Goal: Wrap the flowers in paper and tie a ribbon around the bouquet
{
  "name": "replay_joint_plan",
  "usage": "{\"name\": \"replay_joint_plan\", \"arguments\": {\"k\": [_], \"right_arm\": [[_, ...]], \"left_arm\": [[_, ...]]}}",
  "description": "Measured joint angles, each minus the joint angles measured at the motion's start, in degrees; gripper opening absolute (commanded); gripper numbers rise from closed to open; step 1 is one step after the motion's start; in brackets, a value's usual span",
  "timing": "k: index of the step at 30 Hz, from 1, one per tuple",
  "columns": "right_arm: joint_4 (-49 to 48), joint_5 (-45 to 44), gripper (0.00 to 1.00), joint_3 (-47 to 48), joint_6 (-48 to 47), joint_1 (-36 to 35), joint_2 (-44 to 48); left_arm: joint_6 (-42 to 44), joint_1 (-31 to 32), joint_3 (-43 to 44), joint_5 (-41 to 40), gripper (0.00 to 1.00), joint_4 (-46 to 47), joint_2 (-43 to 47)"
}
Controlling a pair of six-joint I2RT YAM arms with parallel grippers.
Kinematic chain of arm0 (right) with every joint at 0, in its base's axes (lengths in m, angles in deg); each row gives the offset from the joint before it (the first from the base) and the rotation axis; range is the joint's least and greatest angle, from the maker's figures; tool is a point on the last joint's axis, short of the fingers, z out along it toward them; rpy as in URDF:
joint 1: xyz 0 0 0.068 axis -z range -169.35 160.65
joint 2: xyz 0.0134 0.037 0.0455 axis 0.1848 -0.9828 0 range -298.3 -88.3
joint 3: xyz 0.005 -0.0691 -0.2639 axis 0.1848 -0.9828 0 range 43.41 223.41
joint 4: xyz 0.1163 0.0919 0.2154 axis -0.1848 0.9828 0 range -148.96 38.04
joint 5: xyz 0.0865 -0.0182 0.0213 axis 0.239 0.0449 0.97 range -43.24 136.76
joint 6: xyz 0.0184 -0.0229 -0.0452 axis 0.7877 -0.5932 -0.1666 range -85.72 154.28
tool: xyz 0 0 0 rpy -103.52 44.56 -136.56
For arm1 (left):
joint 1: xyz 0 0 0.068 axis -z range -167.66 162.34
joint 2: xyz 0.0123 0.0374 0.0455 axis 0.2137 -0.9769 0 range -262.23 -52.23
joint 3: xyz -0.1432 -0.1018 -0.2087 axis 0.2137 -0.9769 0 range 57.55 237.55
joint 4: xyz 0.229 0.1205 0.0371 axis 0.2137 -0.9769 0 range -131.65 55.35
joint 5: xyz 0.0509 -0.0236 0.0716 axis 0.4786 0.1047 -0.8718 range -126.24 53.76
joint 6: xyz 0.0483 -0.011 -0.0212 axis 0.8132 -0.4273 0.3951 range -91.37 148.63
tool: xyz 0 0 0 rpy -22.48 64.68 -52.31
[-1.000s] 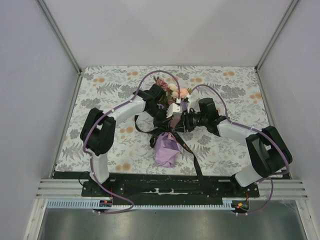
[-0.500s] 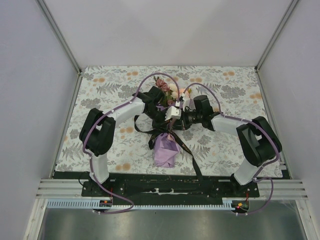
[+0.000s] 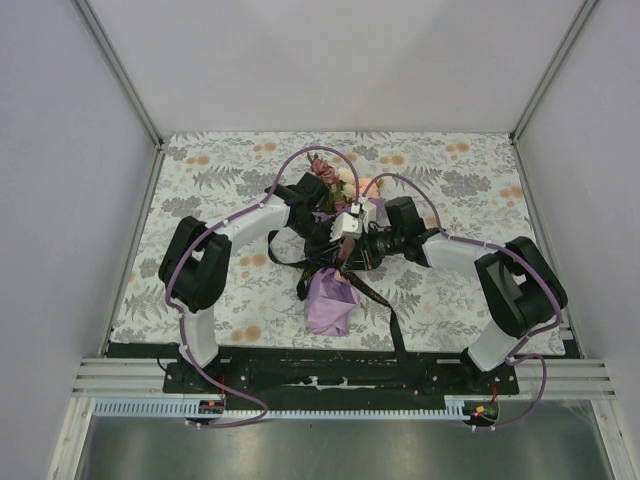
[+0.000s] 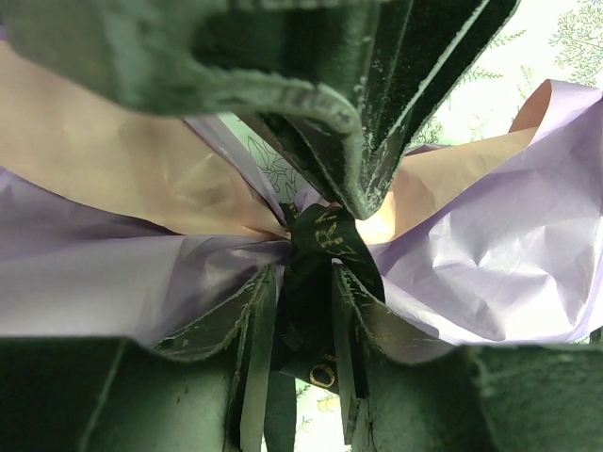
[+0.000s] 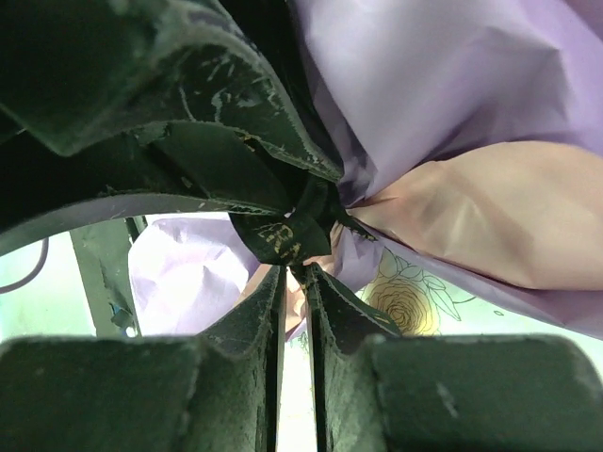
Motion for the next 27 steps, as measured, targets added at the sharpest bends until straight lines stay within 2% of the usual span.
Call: {"name": "replay_joint_plan", "arguments": {"k": [2, 5, 6, 9, 14, 24, 27], "right_arm": [[0.24, 0.0, 0.2, -0.09, -0.7, -0.13, 0.24], [0.57, -0.02, 0.2, -0.11, -1.31, -0.13, 0.57], [0.61, -0.02, 0.2, -0.11, -1.4, -0.13, 0.74], [0.59, -0.11, 0.2, -0.13, -1.38, -0.13, 1.4], [0.39, -1.09, 0.2, -0.15, -1.11, -0.42, 1.57], [-0.35, -3.85, 0.2, -0.13, -0.04, -1.16, 0.63], [-1.46, -3.96, 0.2, -0.13, 1.11, -1.18, 0.66]], "left_arm": [[0.02, 0.0, 0.0, 0.0, 0.27, 0.0, 0.0], [0.22, 0.0, 0.0, 0.02, 0.21, 0.07, 0.0], [0.24, 0.0, 0.0, 0.04, 0.21, 0.07, 0.0], [0.42, 0.0, 0.02, 0.24, 0.34, 0.07, 0.0], [0.85, 0.0, 0.02, 1.51, 0.39, -0.09, 0.0], [1.38, 0.02, 0.02, 1.92, 0.38, -0.13, -0.09], [1.38, 0.02, 0.02, 1.95, 0.33, -0.11, -0.31]]}}
